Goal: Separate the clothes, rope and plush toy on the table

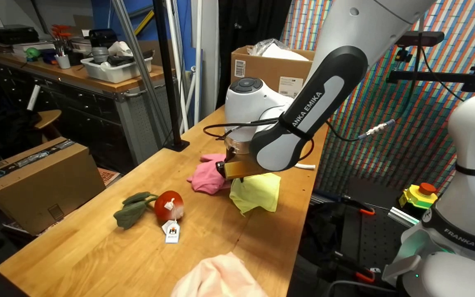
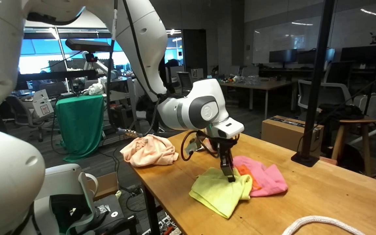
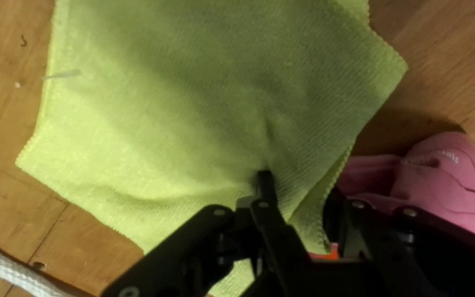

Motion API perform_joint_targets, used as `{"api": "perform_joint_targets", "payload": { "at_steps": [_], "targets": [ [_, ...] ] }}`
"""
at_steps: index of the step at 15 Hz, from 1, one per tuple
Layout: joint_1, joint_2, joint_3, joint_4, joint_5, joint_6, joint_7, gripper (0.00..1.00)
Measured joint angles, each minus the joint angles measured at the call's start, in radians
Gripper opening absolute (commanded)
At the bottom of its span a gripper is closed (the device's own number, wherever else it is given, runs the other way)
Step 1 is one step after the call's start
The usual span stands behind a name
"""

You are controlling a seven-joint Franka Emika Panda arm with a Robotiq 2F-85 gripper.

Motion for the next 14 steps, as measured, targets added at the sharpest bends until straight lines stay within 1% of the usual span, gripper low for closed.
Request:
{"api": "perform_joint_targets", "payload": {
  "at_steps": [4, 5, 10, 12, 14],
  "targets": [
    [-0.006, 0.0, -0.004, 0.0, -0.164, -0.016, 0.125, 0.94],
    [-0.006, -0.001, -0.005, 0.0, -0.209, -0.028, 0.156, 0.99],
    [-0.006, -0.046, 0.004, 0.003, -0.435, -0.129, 0.282, 1.0],
    [-0.016, -0.081, 0.03, 0.009, -0.522, -0.182, 0.319, 1.0],
    [-0.052, -0.117, 0.084, 0.018, -0.611, -0.23, 0.347, 1.0]
  ]
}}
